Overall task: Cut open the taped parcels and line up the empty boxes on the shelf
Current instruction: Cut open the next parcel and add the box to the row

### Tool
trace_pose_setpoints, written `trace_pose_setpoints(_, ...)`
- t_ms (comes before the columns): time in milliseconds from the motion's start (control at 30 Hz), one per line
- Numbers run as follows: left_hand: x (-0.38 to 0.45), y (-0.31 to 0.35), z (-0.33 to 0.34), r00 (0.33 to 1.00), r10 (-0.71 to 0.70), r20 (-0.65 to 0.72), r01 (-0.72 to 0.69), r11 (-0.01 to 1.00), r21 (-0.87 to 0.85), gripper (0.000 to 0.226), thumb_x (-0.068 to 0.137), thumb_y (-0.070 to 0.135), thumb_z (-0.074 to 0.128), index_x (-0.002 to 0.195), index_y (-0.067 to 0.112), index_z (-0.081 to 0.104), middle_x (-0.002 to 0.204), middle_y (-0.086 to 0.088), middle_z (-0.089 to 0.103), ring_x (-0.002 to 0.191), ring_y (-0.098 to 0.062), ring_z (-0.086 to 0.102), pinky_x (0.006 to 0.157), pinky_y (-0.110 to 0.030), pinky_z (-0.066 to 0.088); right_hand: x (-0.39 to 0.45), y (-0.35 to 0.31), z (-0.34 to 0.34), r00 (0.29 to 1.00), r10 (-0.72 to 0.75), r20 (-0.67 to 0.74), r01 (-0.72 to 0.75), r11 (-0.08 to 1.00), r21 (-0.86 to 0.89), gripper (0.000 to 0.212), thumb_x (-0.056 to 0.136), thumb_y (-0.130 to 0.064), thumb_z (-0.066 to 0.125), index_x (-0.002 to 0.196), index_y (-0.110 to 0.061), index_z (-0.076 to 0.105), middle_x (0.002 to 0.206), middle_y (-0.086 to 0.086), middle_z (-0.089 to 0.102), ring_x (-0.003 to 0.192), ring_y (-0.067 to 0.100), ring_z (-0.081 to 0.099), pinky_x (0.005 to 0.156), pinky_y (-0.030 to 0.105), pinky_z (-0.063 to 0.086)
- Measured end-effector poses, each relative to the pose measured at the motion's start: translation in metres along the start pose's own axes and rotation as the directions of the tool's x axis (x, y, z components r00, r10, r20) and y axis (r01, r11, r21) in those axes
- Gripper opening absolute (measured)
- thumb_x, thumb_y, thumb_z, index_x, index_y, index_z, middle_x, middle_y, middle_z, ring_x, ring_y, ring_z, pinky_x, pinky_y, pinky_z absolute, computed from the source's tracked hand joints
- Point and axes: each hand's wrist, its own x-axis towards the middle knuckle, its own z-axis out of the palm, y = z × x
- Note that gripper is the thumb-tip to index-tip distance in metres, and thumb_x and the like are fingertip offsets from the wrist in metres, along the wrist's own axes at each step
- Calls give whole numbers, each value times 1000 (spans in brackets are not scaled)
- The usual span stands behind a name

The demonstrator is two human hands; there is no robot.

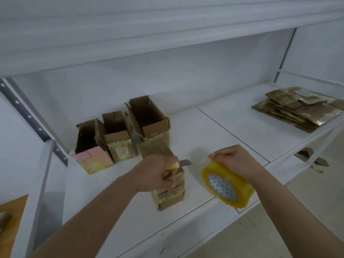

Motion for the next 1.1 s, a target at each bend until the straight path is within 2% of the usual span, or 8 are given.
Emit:
trace_pose_setpoints(200,-33,-21,-13,998,-44,-52,31,971,-238,36,77,33,82,70,34,46,62,17,52,56,-3,48,54,-12,36,-3,-30,19,986,-47,157,50,999,-15,13,82,-41,75,87,-31,81,90,-9,76,88,12,71,90,38,57)
trace_pose_setpoints(300,-38,-14,-9,968,-217,-129,110,823,-557,38,80,36,76,62,20,47,55,11,41,53,-3,39,55,-17,34,-6,-41,23,982,-71,177,79,996,-39,14,83,-42,74,90,-32,80,93,-10,76,88,10,70,91,38,57)
trace_pose_setpoints(400,-33,5,-12,832,-496,-248,150,632,-760,37,71,55,67,60,24,50,56,8,45,56,-9,45,61,-24,38,-10,-51,19,975,-107,196,122,990,-65,14,85,-43,72,91,-34,80,95,-12,75,89,9,70,91,37,56)
trace_pose_setpoints(467,-24,20,-16,747,-615,-252,216,584,-783,49,64,66,61,78,19,60,72,1,59,70,-13,57,66,-25,44,-14,-58,16,969,-138,207,155,985,-71,14,85,-43,71,92,-34,80,95,-13,75,89,8,70,90,35,56)
trace_pose_setpoints(600,-2,44,-16,792,-571,-217,302,675,-673,72,59,90,55,92,26,61,86,12,64,82,-5,61,66,-24,44,-21,-66,14,959,-181,216,201,977,-72,15,87,-43,68,85,-33,79,82,-5,76,78,12,72,76,29,57)
trace_pose_setpoints(800,14,53,-11,808,-493,-322,192,737,-647,24,82,42,75,69,23,67,62,10,67,67,-9,66,70,-30,54,-28,-52,16,959,-138,247,120,989,86,20,88,-45,66,98,-32,78,93,-2,76,89,19,73,90,44,57)
trace_pose_setpoints(900,13,50,-13,788,-521,-328,186,709,-680,23,87,33,71,69,22,65,59,12,64,63,-2,63,66,-17,50,-28,-43,8,927,-146,345,91,981,171,68,67,-63,74,126,-31,64,117,0,70,106,21,67,98,44,52)
trace_pose_setpoints(1100,2,38,-12,677,-597,-430,209,716,-666,24,92,31,65,80,10,65,65,6,63,58,4,59,59,-14,45,-16,-32,-18,834,-356,422,173,894,413,77,51,-58,86,117,-22,68,113,7,71,101,24,70,74,29,56)
